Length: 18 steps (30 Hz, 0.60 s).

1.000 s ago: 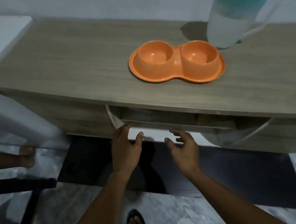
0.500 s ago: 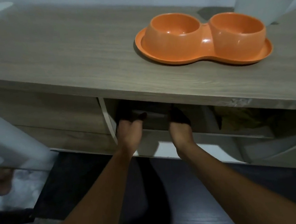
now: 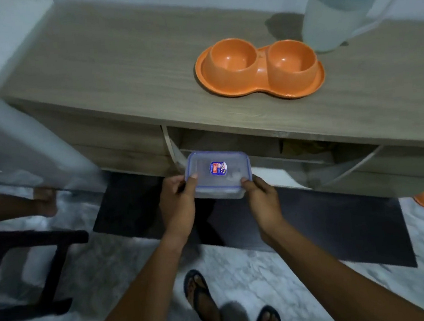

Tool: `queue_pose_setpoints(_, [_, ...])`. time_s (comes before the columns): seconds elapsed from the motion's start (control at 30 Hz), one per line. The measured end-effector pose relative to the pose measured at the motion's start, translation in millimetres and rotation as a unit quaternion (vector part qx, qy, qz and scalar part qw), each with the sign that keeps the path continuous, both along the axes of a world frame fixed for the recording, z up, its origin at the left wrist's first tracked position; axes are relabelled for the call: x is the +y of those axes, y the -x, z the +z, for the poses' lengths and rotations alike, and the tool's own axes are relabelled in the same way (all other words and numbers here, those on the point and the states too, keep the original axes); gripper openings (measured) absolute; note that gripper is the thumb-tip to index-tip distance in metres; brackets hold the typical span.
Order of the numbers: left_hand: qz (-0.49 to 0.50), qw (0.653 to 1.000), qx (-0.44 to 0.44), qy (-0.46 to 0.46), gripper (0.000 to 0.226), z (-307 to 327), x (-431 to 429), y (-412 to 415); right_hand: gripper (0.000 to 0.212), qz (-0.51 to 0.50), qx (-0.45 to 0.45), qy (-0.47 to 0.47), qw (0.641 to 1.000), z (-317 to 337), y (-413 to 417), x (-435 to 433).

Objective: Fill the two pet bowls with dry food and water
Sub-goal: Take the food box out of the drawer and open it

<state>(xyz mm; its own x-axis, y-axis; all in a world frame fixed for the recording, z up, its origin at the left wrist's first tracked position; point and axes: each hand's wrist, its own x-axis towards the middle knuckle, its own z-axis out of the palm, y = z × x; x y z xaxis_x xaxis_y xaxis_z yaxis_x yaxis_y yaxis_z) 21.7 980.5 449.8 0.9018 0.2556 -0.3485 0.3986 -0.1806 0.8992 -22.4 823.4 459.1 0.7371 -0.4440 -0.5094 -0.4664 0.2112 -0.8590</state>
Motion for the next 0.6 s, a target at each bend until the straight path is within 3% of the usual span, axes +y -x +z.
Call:
queue_pose_setpoints(0.13, [-0.001,0.999,0.014,-0.047,0.04,73.8,15.7,27.7,0.014,0.059,0.001,-0.003,0.998,74.3,44.5,-10.0])
queue_pose_setpoints(0.27, [-0.008,0.995,0.058,0.078,0.023,146.7,25.6,16.1,0.012,0.062,-0.003,0.005,0.998,144.5,42.3,-13.3])
queue_pose_setpoints(0.33, [-0.032,0.987,0.085,0.133,0.024,177.8,32.9,-1.4,0.013,0.073,-0.014,0.01,0.997,175.4,28.9,-12.6])
queue_pose_setpoints(0.43, [-0.085,0.98,0.12,0.134,0.035,210.9,47.2,-34.7,0.014,0.079,-0.022,0.007,0.997,205.3,-1.3,-10.0])
queue_pose_setpoints(0.6, [-0.128,0.972,0.129,0.147,0.022,236.9,68.7,-112.6,0.015,0.078,-0.01,-0.009,0.997,225.0,-81.5,5.4])
